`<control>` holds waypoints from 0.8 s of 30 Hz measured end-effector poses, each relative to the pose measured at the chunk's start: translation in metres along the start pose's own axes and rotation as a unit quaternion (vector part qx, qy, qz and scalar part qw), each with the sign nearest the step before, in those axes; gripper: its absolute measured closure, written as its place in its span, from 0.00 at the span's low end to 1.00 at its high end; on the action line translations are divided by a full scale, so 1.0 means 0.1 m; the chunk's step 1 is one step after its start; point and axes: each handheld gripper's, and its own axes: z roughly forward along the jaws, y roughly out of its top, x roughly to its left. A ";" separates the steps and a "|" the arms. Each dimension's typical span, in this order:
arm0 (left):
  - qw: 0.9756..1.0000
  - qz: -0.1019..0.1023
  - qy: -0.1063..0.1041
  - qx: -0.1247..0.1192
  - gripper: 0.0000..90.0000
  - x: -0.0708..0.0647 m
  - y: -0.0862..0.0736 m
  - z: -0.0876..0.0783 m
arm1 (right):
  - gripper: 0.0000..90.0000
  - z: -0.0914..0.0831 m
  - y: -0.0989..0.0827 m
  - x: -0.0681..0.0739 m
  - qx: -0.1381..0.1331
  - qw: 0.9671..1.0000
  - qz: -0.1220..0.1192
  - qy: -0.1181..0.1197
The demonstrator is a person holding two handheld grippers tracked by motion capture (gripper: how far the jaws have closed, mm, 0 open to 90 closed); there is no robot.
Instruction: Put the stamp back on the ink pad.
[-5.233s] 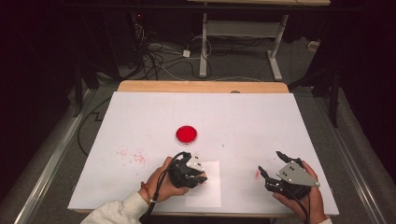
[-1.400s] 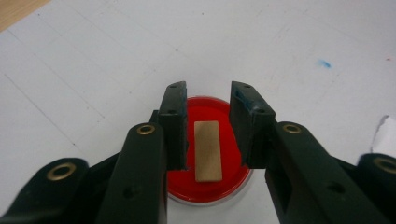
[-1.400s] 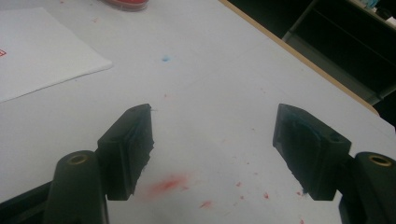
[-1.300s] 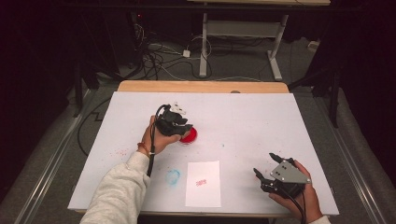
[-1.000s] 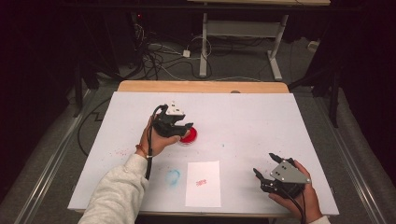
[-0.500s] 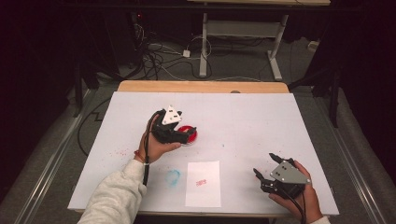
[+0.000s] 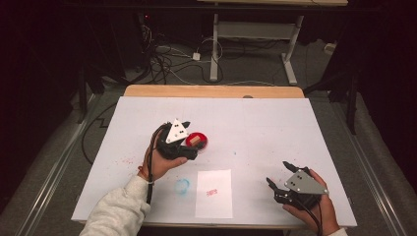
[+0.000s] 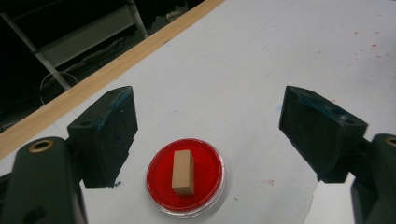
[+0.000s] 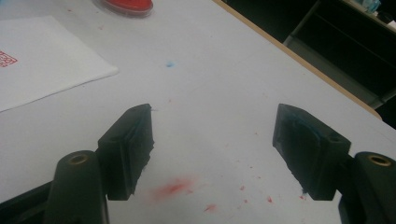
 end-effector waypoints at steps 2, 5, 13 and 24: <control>1.000 0.008 -0.002 0.000 0.21 -0.03 0.00 -0.02 | 0.33 -0.01 0.00 0.00 -0.002 1.000 0.001 0.000; 1.000 0.026 0.005 0.002 0.21 -0.08 0.00 -0.04 | 0.32 -0.02 0.01 0.00 -0.005 1.000 0.001 0.002; 0.999 0.042 0.008 0.006 0.21 -0.13 0.00 -0.13 | 0.32 -0.03 0.01 0.00 -0.008 1.000 0.000 0.003; 0.998 0.056 0.016 0.015 0.21 -0.18 -0.10 -0.22 | 0.32 -0.04 0.03 0.00 -0.015 1.000 0.002 0.002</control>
